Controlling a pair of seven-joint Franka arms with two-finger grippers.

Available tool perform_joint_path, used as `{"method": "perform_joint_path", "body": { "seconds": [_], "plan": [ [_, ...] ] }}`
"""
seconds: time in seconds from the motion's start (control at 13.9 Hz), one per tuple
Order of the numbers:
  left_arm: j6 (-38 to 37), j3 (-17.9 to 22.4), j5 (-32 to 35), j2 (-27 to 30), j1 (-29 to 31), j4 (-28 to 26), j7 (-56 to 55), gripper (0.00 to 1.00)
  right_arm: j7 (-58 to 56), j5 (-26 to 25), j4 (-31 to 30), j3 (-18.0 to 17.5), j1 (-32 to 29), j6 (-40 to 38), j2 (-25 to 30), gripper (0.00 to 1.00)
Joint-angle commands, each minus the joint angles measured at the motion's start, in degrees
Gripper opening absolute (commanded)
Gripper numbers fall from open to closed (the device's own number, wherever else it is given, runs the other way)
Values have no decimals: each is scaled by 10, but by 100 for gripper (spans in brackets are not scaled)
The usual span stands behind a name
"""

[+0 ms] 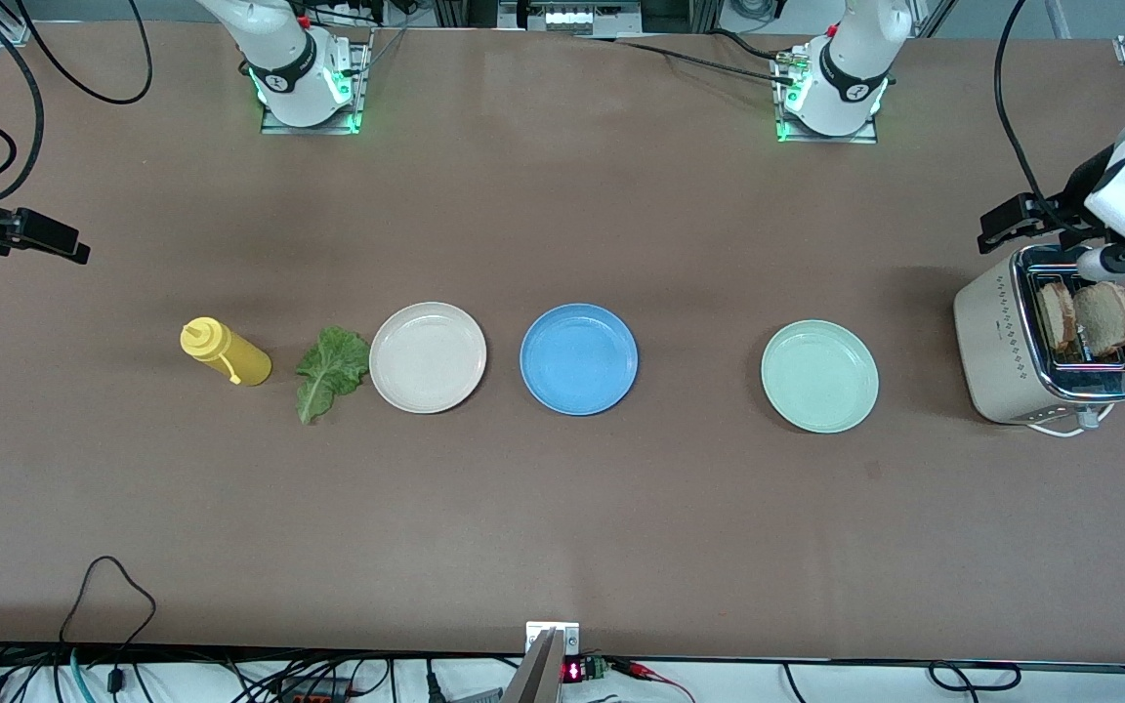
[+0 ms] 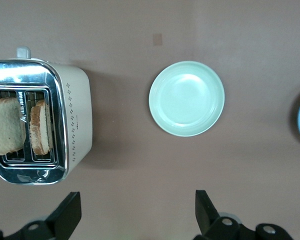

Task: Make sandwich in blue plate with both arms
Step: 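Reach the right gripper toward the lettuce while the left gripper reaches the toaster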

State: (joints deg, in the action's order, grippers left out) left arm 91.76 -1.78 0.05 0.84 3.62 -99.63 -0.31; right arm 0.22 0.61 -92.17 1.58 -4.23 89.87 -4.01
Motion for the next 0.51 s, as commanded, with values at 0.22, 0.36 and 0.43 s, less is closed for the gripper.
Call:
{"method": "perform_joint_path", "body": {
  "seconds": [0.22, 0.36, 0.43],
  "plan": [
    [16, 5, 10, -92, 112, 3, 123, 100, -5, 11, 9, -3, -4, 0, -31, 100],
    [38, 5, 20, -119, 134, 2, 129, 100, -5, 10, 8, -4, 4, 1, -62, 100],
    [53, 4, 33, -133, 146, 2, 131, 100, -5, 6, 9, -8, 13, -1, -80, 100]
  ]
}}
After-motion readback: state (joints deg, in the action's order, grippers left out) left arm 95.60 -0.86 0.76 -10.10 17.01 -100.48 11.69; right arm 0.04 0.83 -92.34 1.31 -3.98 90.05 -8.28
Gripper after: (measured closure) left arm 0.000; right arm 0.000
